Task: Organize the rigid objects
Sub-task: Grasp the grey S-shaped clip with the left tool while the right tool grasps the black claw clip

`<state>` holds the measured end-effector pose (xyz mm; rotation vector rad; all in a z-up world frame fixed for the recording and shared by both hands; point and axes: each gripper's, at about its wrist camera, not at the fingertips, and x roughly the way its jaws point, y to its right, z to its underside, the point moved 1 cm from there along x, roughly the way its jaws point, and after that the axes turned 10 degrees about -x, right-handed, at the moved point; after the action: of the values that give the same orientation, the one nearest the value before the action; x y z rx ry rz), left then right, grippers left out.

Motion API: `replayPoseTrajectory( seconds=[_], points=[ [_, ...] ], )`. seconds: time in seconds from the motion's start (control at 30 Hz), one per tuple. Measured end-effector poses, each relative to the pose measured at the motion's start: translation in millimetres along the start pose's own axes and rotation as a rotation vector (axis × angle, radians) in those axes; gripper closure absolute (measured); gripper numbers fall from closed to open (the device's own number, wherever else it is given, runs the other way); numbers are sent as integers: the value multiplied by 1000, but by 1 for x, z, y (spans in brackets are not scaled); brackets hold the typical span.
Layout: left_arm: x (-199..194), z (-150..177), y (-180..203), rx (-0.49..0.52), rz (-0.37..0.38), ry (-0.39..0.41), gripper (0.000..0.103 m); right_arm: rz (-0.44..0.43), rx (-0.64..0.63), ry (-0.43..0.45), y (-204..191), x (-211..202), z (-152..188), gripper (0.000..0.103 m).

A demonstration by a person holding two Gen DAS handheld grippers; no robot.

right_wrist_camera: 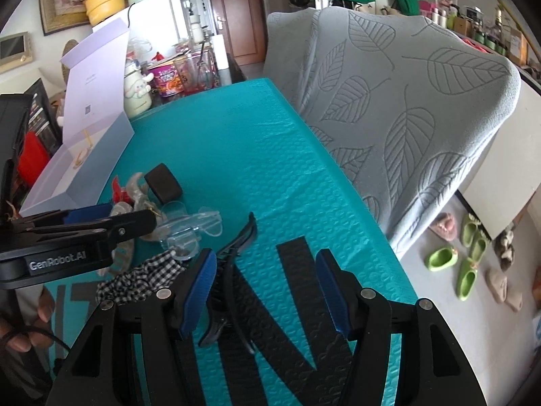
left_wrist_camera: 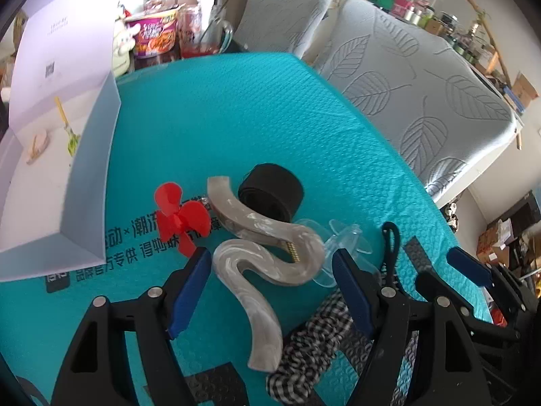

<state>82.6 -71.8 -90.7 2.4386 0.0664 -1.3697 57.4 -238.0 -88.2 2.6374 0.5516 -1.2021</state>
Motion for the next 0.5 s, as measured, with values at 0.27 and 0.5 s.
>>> replayPoseTrajectory(
  seconds=[0.27,0.5],
  points=[
    [1,-5,-14,-53,-12,31,29,-30,6,-11,1,2,4,42],
    [13,-7,-14,-16,-38,17,29,-61,-9,-31,-9,8,7,42]
  ],
)
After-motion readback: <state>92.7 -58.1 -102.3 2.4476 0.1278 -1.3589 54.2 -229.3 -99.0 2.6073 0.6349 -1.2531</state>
